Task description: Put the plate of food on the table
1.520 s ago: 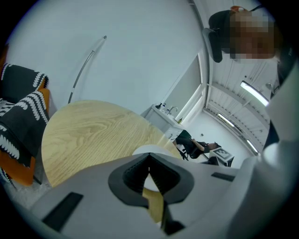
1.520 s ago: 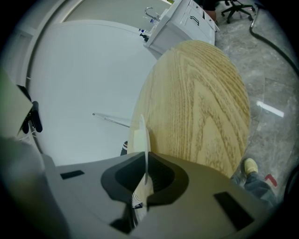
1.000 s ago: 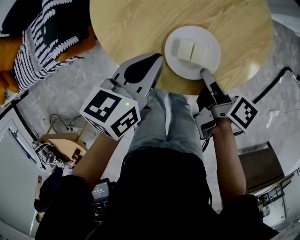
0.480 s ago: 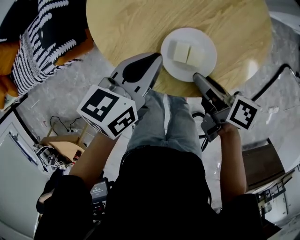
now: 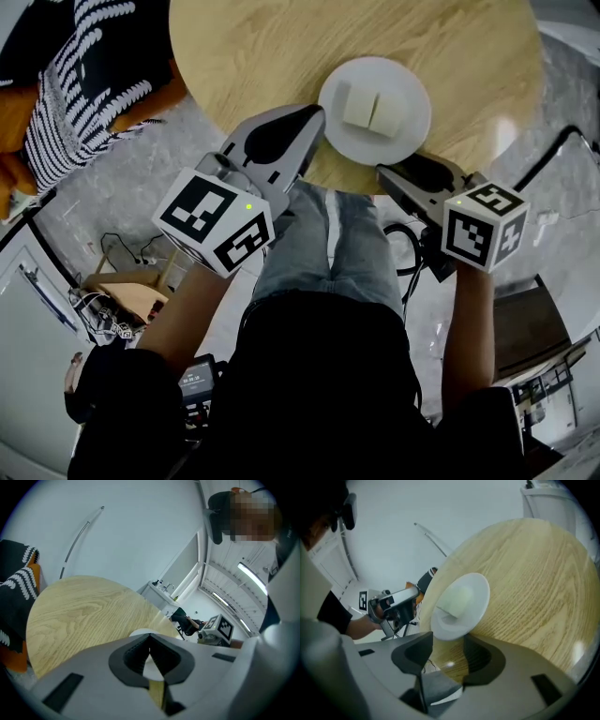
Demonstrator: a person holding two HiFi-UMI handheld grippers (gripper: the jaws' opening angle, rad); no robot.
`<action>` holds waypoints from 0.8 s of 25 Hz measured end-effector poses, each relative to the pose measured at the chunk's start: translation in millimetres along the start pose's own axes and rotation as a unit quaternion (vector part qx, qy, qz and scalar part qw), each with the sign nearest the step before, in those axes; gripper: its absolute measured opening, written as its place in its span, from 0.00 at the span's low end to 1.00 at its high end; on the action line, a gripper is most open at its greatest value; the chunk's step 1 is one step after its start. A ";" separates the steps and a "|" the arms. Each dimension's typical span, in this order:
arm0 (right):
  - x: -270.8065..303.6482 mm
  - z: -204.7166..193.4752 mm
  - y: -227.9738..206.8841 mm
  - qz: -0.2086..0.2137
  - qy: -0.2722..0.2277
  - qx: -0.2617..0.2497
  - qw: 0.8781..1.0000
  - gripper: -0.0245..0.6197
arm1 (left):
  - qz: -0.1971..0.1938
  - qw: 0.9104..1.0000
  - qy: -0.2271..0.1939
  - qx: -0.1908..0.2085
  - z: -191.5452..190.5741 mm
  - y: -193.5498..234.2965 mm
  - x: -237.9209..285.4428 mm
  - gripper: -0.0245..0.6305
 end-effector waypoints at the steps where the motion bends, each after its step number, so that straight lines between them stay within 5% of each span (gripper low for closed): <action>1: 0.4 -0.1 2.0 -0.006 0.011 -0.019 1.000 0.36 | 0.001 1.000 0.001 -0.001 0.3 -0.8 0.0 0.05; 13: 4.6 -4.3 13.7 -0.058 0.081 -0.150 0.984 0.36 | -0.003 1.000 -0.001 0.000 -3.9 -10.4 2.8 0.05; 20: 10.6 -3.1 10.1 -0.123 0.082 -0.190 0.971 0.17 | -0.003 1.000 -0.003 0.002 -6.8 -10.5 1.2 0.05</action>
Point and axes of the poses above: the fingertips, and each gripper's own axes: x forward along the fingers, y to its left, z out of its top, the point moved 7 cm from there along -x, backward along the fingers, and after that the axes turned 10 degrees about -y, right-handed, at the moved point
